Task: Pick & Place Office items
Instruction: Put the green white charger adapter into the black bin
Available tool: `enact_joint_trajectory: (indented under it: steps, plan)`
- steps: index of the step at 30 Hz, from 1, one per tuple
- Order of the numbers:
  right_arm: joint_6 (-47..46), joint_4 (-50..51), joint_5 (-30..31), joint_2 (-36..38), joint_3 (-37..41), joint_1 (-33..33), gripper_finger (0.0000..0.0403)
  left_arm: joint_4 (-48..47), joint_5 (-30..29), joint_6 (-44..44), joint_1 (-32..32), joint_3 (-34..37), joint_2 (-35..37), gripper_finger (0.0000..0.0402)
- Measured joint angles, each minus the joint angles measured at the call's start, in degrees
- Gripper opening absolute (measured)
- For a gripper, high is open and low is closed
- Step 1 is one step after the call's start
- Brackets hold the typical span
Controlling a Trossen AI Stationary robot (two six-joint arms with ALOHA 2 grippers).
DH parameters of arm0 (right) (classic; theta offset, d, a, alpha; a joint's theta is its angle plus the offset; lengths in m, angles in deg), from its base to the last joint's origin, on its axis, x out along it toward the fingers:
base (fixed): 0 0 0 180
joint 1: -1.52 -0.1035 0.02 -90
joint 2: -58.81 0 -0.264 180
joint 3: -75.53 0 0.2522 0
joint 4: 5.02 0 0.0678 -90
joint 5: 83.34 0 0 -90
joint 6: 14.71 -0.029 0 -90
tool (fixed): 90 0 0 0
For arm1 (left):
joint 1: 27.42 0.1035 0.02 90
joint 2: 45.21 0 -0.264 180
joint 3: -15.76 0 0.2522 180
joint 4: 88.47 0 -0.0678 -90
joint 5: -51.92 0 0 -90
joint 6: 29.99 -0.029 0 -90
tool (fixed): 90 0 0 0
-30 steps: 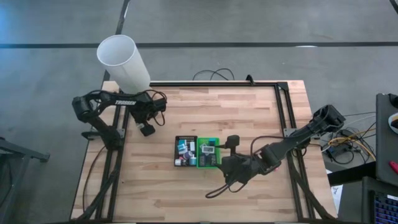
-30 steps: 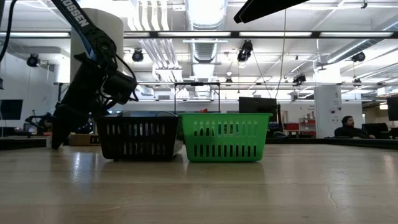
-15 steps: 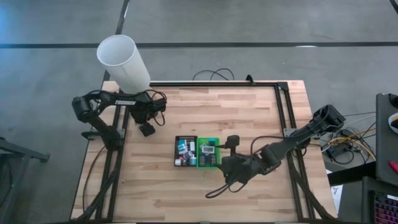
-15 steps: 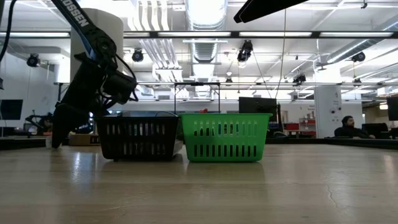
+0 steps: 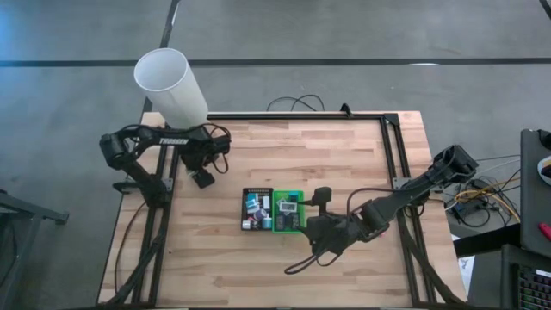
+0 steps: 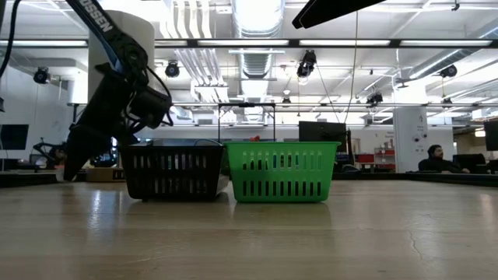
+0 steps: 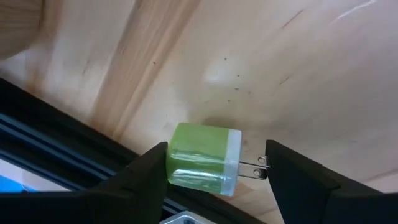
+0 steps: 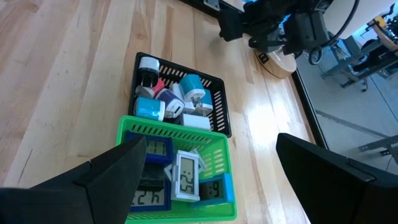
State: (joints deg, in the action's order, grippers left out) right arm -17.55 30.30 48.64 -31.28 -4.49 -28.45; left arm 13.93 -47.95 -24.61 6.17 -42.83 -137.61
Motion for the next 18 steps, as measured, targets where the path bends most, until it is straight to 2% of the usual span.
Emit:
enact_joint_trajectory:
  steps: [11, 18]
  plan:
    - [0.0, 0.0, 0.01, 0.0, 0.0, 0.04, 0.0358, -4.04, -0.02, 0.93, -0.48, -7.66, 0.59, 0.0232]
    - [0.2, 0.0, 0.02, 0.0, 0.0, 0.02, 0.0358, -5.43, 0.78, 1.08, -5.02, -13.84, 0.63, 0.0232]
